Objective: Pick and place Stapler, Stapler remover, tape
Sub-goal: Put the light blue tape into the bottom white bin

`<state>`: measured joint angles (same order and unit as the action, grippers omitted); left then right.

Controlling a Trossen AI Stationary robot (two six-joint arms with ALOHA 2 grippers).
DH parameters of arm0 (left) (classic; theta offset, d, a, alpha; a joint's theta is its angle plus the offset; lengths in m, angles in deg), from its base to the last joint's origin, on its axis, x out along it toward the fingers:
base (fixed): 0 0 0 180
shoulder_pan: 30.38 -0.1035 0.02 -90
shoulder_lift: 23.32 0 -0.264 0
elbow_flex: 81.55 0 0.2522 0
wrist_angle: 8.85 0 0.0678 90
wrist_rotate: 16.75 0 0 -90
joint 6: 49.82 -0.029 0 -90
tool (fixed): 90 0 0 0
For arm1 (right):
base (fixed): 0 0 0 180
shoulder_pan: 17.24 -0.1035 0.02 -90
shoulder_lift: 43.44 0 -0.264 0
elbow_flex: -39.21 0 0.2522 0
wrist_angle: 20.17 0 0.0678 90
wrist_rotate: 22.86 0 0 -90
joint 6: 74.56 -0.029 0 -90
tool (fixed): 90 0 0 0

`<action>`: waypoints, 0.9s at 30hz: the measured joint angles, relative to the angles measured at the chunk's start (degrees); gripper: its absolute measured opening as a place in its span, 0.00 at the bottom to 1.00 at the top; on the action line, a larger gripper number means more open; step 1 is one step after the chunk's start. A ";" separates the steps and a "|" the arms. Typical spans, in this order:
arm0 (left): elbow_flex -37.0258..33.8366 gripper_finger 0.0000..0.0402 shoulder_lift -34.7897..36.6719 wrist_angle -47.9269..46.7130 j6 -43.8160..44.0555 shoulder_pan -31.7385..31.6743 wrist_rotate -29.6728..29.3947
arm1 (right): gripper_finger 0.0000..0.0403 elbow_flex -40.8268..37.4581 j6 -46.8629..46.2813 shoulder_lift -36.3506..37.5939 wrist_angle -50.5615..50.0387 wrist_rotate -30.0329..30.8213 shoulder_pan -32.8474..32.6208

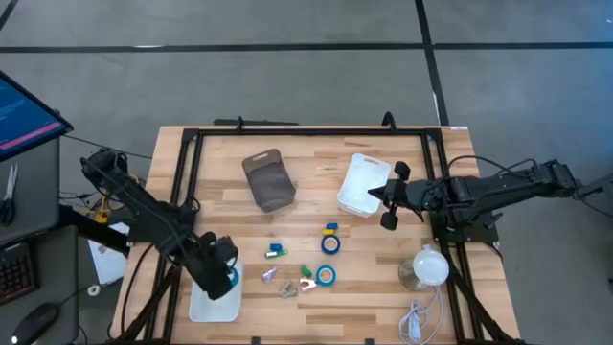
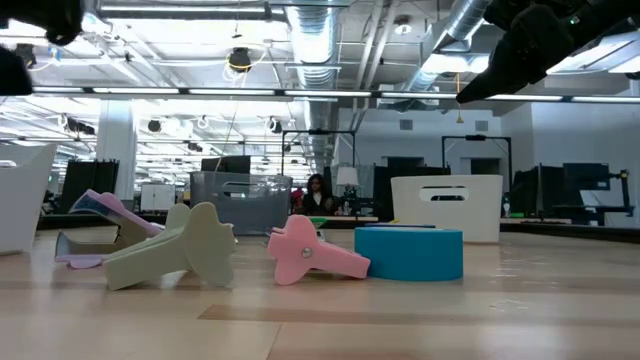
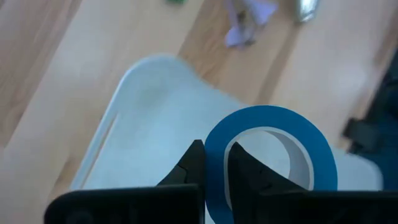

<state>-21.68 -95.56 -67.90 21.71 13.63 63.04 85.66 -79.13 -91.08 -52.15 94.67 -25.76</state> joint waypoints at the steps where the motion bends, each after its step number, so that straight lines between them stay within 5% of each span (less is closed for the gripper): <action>1: 0.00 0.04 -0.79 -0.53 0.79 0.31 0.05 | 0.00 0.00 0.00 0.02 0.05 -0.01 0.00; 12: 0.00 0.04 -12.56 -1.89 2.27 0.65 4.96 | 0.00 0.00 -0.01 0.00 0.26 -0.02 -0.04; 20: 0.00 0.05 -14.55 -1.82 2.33 0.58 5.74 | 0.00 0.00 -0.02 0.00 0.26 -0.02 -0.04; 27: 0.00 0.26 -14.55 -2.10 2.67 0.54 4.97 | 0.00 0.00 -0.02 0.02 0.26 -0.02 -0.04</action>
<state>-21.68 -110.10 -69.99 24.38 14.17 68.01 85.66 -79.16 -91.06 -51.88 94.65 -25.80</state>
